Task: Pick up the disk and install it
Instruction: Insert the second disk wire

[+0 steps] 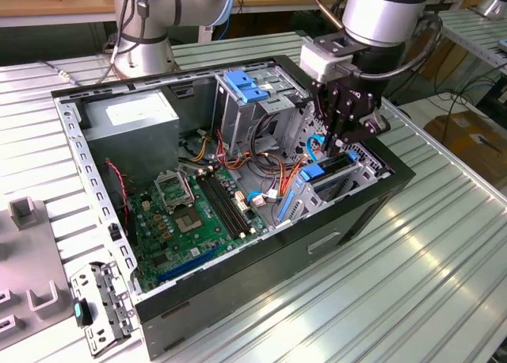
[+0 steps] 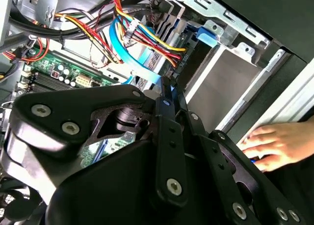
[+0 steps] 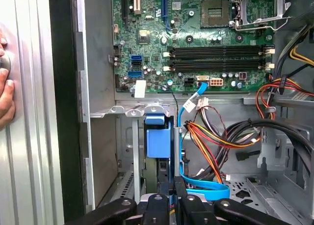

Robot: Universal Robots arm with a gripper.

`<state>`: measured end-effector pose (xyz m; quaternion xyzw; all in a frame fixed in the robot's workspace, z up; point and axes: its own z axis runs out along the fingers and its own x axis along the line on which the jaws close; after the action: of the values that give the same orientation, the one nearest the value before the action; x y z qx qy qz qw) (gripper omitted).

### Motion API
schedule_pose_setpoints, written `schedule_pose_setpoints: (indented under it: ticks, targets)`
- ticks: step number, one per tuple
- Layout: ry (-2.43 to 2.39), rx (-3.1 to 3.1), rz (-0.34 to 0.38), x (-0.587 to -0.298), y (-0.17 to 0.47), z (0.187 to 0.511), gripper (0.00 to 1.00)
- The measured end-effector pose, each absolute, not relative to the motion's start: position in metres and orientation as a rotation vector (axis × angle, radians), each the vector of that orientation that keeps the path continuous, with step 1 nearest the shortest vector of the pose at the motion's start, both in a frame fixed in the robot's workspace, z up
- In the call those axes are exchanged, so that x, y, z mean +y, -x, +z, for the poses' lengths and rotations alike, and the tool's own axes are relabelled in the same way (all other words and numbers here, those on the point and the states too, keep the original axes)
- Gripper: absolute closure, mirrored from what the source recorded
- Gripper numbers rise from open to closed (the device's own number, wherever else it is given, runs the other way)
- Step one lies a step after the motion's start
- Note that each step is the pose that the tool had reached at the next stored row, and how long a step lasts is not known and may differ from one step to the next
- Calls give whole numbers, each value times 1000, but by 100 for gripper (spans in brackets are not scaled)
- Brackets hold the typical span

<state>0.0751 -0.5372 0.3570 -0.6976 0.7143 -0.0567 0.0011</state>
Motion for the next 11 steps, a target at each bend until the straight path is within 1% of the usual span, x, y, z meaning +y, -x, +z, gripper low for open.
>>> schedule_pose_setpoints:
  ticks: [5, 11]
  targets:
    - [2168, 2224, -128, -547, -75, 356, 84]
    - [2164, 2220, -118, -551, -75, 354, 84]
